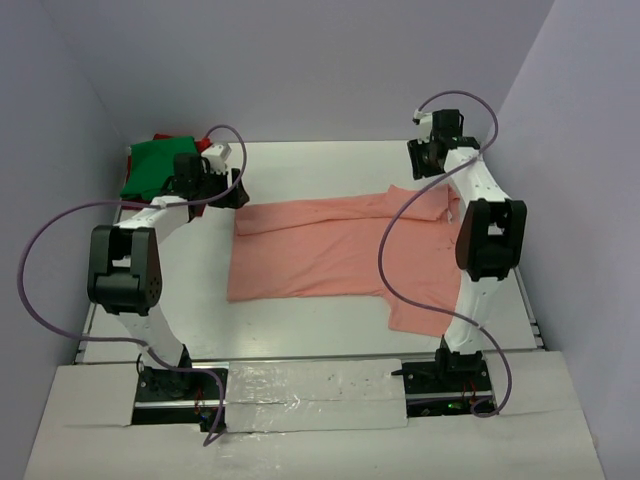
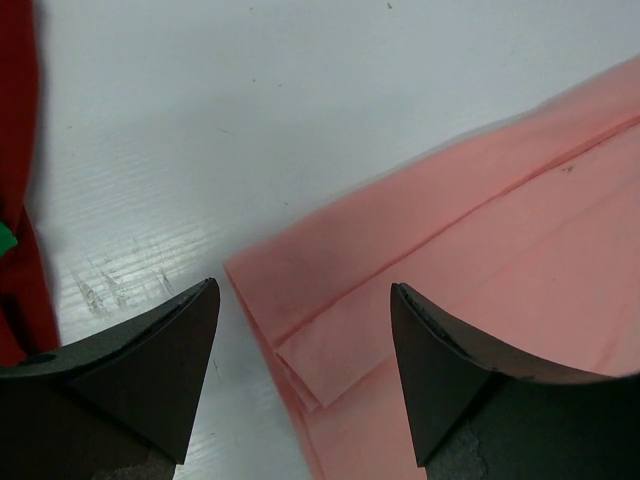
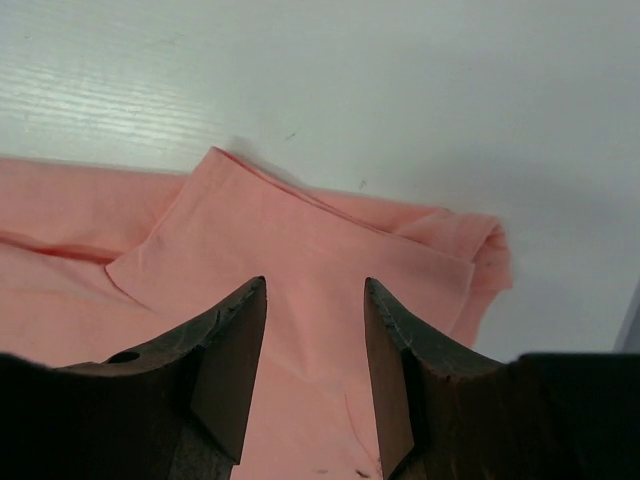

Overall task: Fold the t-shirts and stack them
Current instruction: Fold the flattened tshirt in 1/3 of the way

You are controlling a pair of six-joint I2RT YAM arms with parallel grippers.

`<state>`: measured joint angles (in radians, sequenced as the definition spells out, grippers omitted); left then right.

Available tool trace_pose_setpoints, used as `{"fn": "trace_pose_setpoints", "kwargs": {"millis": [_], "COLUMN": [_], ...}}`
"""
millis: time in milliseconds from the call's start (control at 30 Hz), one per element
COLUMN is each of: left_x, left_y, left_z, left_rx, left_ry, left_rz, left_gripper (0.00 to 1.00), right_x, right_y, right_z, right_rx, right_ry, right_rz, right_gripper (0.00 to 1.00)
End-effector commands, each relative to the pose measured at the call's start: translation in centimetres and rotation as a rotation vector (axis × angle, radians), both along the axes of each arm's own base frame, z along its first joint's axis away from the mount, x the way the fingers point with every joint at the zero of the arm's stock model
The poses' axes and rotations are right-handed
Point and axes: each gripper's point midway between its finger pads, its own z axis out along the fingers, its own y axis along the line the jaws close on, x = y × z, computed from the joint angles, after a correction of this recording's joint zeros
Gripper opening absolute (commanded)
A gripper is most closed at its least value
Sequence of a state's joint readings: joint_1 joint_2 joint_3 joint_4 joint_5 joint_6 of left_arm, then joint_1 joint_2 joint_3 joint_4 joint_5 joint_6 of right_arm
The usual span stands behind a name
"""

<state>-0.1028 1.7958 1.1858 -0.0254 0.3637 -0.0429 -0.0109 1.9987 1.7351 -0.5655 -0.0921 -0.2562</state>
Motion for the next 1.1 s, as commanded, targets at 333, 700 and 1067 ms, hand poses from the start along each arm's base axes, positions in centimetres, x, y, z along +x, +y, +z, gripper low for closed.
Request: {"fn": "trace_pose_setpoints", "kwargs": {"millis": [333, 700, 1067], "left_x": [0.8, -4.3, -15.0], "left_y": [-0.1, -0.7, 0.6], "left_z": [0.3, 1.5, 5.8], "left_rx": [-0.003, -0.019, 0.043], "left_ry": [0.005, 0.037, 0.026], "left_rz": [0.005, -0.088, -0.313], "left_gripper": [0.77, 0.75, 0.71], "right_x": [0.4, -6.1, -16.2], "right_y": [2.7, 3.9, 3.0], "right_z": [-3.1, 0.3, 4.2], "right_rx": [0.036, 0.083, -0.010], "right_ry": [0.187, 0.102, -0.045], "right_rz": [0.039, 0.103, 0.200], "right_gripper": [0.50, 0.45, 0.47]}}
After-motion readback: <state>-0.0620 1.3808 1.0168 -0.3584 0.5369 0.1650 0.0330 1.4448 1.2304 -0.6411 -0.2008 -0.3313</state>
